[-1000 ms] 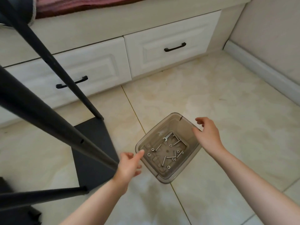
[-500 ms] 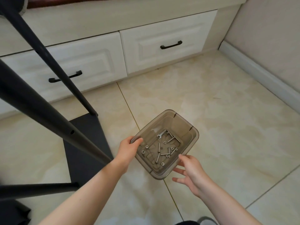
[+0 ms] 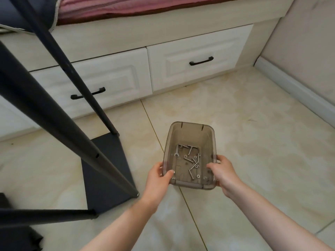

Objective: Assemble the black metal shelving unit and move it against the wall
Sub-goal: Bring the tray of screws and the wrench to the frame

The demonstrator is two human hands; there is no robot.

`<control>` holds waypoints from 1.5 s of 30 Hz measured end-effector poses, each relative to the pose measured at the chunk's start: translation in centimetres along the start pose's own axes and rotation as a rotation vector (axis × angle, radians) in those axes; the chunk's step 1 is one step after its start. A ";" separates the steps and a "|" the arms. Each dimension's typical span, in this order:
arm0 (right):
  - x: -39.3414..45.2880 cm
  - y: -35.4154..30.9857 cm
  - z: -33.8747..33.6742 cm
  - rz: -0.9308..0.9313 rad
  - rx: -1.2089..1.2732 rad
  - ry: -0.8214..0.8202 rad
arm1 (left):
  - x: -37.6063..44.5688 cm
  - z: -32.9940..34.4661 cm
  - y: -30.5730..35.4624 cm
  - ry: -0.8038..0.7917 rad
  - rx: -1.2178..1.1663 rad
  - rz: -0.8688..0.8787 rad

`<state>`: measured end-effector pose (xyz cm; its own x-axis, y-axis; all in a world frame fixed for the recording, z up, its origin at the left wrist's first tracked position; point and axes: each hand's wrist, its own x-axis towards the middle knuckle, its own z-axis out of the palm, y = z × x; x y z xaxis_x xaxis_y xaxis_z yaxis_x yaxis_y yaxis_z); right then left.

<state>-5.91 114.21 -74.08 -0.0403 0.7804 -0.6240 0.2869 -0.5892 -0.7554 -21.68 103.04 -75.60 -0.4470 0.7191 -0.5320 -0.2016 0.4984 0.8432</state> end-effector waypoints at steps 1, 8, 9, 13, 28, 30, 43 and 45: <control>0.6 -0.5 0.1 -0.012 -0.012 -0.001 | 0.1 0.0 0.2 -0.015 -0.015 0.000; 4.0 -2.7 0.8 -0.063 -0.085 -0.007 | 1.1 -0.1 0.9 -0.053 -0.054 0.001; 4.3 -2.8 0.9 -0.070 -0.088 -0.006 | 1.3 -0.1 0.9 -0.063 -0.049 -0.004; 5.5 -3.1 1.1 -0.081 -0.093 0.000 | 2.4 -0.2 1.4 -0.090 -0.019 -0.015; 4.1 -2.6 -2.1 -0.098 -0.192 -0.018 | -0.3 -2.2 2.6 -0.038 0.261 0.006; 2.4 -2.6 -2.9 -0.144 -0.261 0.000 | -2.1 -3.3 2.7 -0.059 0.331 0.001; -11.5 -8.0 -0.3 -0.394 -0.324 -0.235 | -14.7 -11.1 6.3 0.066 0.391 0.160; -13.7 -9.0 0.8 -0.435 -0.343 -0.283 | -16.5 -12.4 6.6 0.123 0.379 0.186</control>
<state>-8.67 108.70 -58.91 -0.4618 0.8202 -0.3377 0.4765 -0.0917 -0.8744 -26.46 88.49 -60.31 -0.5510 0.7617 -0.3409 0.2157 0.5246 0.8236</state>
